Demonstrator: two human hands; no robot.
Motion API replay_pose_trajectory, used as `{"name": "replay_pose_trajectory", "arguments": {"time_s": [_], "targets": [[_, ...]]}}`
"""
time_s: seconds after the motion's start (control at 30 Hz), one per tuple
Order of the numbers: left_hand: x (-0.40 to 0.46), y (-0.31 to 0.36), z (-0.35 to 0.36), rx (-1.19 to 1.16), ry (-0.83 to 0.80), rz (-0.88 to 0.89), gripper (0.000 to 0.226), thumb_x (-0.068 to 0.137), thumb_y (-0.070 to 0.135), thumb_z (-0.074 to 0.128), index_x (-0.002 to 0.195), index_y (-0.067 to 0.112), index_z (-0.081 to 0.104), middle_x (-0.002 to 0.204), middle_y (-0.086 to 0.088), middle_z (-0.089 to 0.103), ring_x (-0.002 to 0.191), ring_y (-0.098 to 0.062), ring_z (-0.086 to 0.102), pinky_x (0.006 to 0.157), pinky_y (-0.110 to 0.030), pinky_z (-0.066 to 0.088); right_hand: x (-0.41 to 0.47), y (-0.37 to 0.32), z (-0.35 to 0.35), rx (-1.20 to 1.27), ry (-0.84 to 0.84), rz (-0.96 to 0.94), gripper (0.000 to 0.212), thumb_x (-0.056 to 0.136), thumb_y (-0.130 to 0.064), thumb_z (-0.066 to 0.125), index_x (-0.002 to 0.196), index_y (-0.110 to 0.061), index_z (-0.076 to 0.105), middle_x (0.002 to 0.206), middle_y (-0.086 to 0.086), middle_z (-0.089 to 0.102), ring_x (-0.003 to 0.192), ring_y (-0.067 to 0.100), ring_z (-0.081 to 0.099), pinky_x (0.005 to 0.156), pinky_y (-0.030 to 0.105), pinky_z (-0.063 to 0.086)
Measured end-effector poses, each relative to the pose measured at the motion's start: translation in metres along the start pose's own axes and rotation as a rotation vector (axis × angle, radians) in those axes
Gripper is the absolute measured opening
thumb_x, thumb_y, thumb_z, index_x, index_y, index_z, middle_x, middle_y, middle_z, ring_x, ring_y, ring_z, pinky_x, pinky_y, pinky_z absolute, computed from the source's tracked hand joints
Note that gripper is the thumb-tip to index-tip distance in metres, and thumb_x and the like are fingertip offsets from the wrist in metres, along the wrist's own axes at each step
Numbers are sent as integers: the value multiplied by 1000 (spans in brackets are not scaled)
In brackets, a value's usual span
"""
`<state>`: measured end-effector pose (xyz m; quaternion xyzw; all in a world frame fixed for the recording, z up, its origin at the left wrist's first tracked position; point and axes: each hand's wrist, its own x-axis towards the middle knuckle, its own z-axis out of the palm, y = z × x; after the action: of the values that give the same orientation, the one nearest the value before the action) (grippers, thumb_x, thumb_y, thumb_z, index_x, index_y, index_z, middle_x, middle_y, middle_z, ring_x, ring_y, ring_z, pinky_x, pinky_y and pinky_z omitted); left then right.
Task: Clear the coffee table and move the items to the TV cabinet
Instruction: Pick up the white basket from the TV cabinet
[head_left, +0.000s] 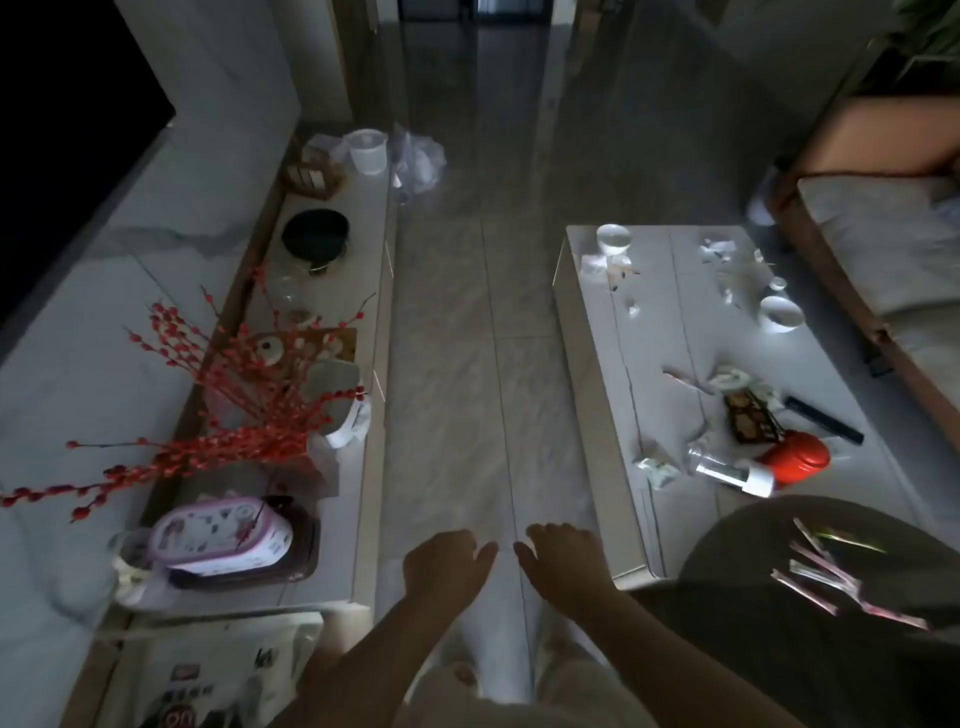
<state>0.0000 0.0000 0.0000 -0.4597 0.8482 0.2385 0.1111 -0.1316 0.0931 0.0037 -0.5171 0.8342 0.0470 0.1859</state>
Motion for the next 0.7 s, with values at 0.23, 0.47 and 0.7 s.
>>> {"name": "replay_pose_trajectory", "arguments": {"time_s": [0.23,0.47,0.7], "targets": [[48,18,2,34,-60,-17,53,91,61,34,106,22,65,104,5,69,93,-13,64,79,-27,48,45,34,-3,0,-48,-71,44,97,-46,27,108,-16,57,102,3,66,94,20,61,86,32,41],[110,60,-10,50,-68,-86,50,91,60,34,104,23,65,104,5,69,94,-14,63,83,-29,41,106,85,-22,5,-124,-123,43,97,-45,30,114,-15,55,105,4,64,96,21,61,89,36,43],[149,89,-18,44,-97,-161,54,92,61,32,107,21,65,108,4,68,99,-15,62,89,-31,40,156,120,-46,70,-184,-114,42,97,-44,34,120,-16,54,111,3,64,101,19,61,94,34,42]]}}
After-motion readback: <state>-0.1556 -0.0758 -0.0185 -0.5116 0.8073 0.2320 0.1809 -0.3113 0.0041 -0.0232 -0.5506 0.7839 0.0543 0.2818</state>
